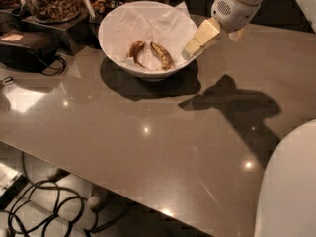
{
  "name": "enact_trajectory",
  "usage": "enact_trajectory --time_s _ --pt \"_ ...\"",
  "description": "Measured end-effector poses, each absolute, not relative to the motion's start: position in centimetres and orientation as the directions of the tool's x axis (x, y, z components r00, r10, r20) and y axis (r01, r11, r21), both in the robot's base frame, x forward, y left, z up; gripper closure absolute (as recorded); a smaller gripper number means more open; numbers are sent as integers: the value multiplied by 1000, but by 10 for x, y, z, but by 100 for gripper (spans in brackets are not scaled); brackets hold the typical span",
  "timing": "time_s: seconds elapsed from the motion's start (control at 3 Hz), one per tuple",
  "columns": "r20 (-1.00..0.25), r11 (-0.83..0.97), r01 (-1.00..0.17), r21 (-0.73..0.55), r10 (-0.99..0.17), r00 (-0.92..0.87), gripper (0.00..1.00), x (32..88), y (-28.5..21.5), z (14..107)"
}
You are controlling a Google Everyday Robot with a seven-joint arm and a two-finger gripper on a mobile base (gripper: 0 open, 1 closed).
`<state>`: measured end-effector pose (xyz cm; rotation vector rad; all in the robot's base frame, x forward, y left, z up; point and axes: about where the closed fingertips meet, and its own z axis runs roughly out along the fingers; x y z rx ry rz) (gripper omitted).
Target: Pick banana from white bowl
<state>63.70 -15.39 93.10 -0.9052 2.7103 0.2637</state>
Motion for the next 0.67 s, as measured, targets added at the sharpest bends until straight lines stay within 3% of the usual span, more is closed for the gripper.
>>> enact_trajectory --time_s 0.67 --pt "-322 824 -553 120 -495 -807 0 642 -130 932"
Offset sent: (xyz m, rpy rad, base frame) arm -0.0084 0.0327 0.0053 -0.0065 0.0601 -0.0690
